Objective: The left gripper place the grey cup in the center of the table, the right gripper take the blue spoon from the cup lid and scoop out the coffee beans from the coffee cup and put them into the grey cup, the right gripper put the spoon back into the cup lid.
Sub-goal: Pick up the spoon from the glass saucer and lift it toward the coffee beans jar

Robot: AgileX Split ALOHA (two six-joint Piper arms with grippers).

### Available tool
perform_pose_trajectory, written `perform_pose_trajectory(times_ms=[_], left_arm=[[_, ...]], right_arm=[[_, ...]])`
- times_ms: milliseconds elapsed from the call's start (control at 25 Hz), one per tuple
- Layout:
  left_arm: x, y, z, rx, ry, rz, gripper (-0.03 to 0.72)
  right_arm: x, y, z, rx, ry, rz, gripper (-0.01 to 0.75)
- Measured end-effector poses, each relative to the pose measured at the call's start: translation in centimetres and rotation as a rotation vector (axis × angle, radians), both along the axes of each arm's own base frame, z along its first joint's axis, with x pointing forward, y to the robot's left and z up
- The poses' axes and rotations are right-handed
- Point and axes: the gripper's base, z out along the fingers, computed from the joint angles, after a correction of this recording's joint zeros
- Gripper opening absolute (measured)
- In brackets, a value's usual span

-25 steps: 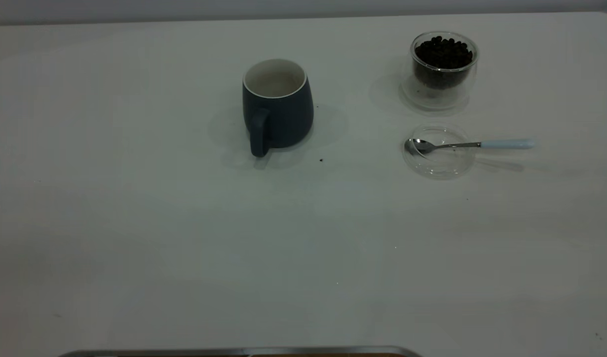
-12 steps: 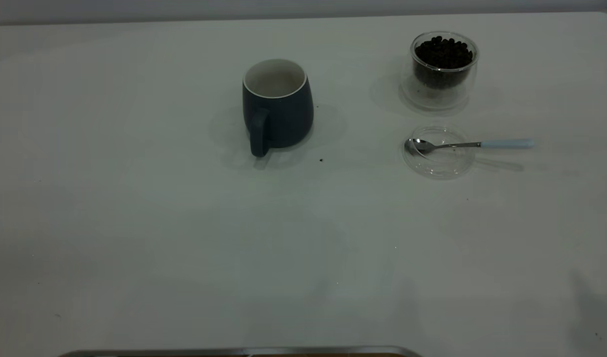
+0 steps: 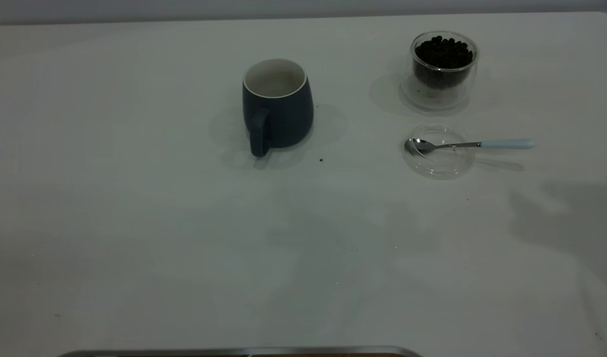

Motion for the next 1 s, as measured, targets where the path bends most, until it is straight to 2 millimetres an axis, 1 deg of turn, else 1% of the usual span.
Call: perform_pose_trajectory(times_ms=[120, 280, 480, 720, 1000], left_arm=[[0.0, 0.0, 0.0, 0.000, 0.000, 0.000, 0.555], [0.0, 0.0, 0.0, 0.000, 0.000, 0.000, 0.555], [0.0, 0.0, 0.0, 0.001, 0.000, -0.001, 0.555], [0.0, 0.0, 0.0, 0.001, 0.000, -0.001, 0.555], [0.0, 0.0, 0.0, 0.001, 0.000, -0.001, 0.555]], right_arm=[[1.7, 0.0, -1.4, 0.039, 0.037, -0.006, 0.747], [3.2, -1.3, -3.9, 0.124, 0.111, -0.043, 0.747], [4.2, -2.8, -7.2, 0.225, 0.176, -0.034, 0.747], [5.2, -2.9, -11.8, 0.295, 0.262, -0.058, 0.742], [5.7, -3.8, -16.1, 0.359, 0.319, -0.080, 0.738]])
